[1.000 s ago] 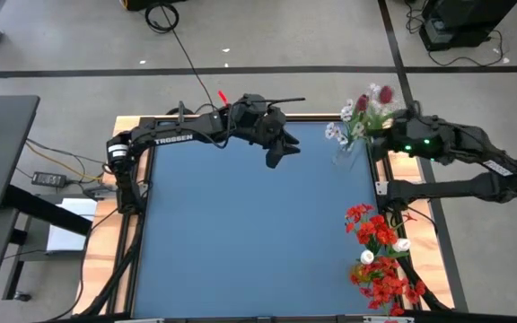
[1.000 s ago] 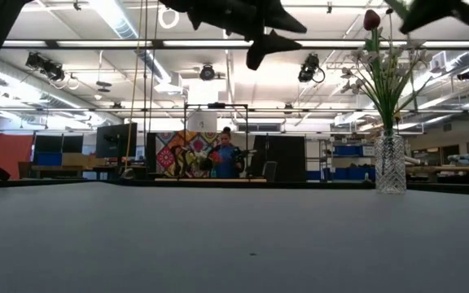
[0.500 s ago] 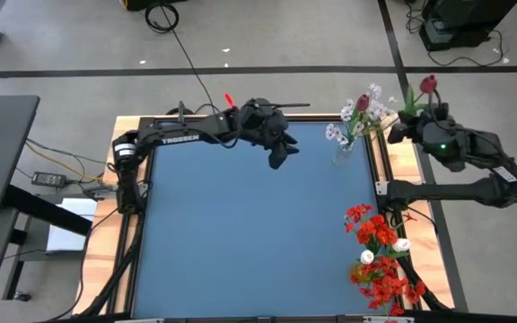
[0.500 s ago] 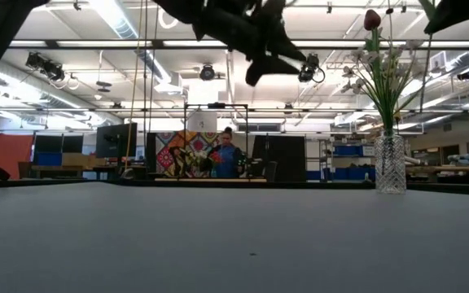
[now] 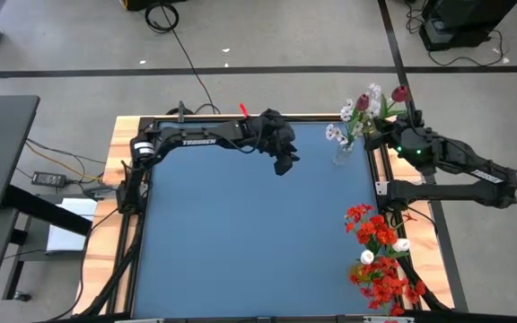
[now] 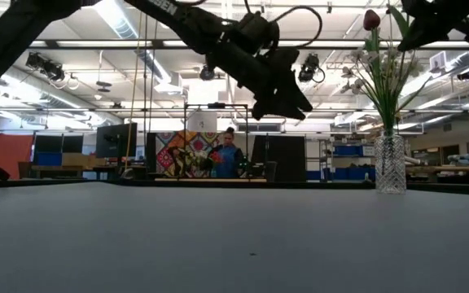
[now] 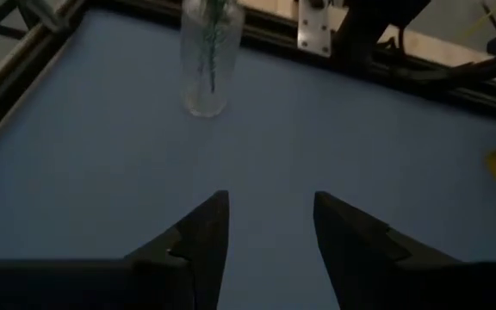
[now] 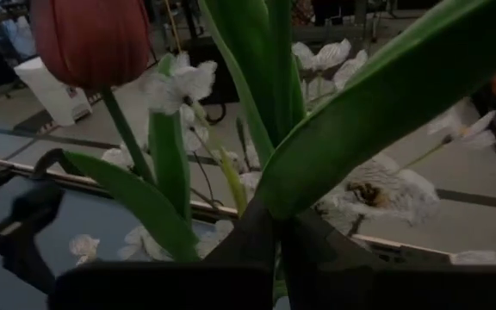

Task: Sort flowers into vase by color
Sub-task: Put the dark red flower into the transparent vase

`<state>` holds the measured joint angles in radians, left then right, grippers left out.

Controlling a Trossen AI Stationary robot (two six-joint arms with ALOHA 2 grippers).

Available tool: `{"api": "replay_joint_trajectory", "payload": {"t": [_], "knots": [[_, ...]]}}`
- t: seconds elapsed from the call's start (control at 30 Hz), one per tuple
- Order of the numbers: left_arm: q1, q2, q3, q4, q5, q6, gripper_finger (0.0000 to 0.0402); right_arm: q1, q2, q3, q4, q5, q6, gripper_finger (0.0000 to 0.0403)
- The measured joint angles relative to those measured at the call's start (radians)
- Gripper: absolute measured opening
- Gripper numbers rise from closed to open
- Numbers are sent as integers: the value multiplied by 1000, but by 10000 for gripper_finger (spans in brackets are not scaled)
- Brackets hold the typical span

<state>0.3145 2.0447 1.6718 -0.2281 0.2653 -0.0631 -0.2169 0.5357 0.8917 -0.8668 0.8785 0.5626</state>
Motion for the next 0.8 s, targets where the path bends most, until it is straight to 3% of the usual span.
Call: {"api": "replay_joint_trajectory", "payload": {"t": [0.8], "knots": [[24,19,1,38,1,-1,176,-2,0,-106,12,-103,13,12]]}}
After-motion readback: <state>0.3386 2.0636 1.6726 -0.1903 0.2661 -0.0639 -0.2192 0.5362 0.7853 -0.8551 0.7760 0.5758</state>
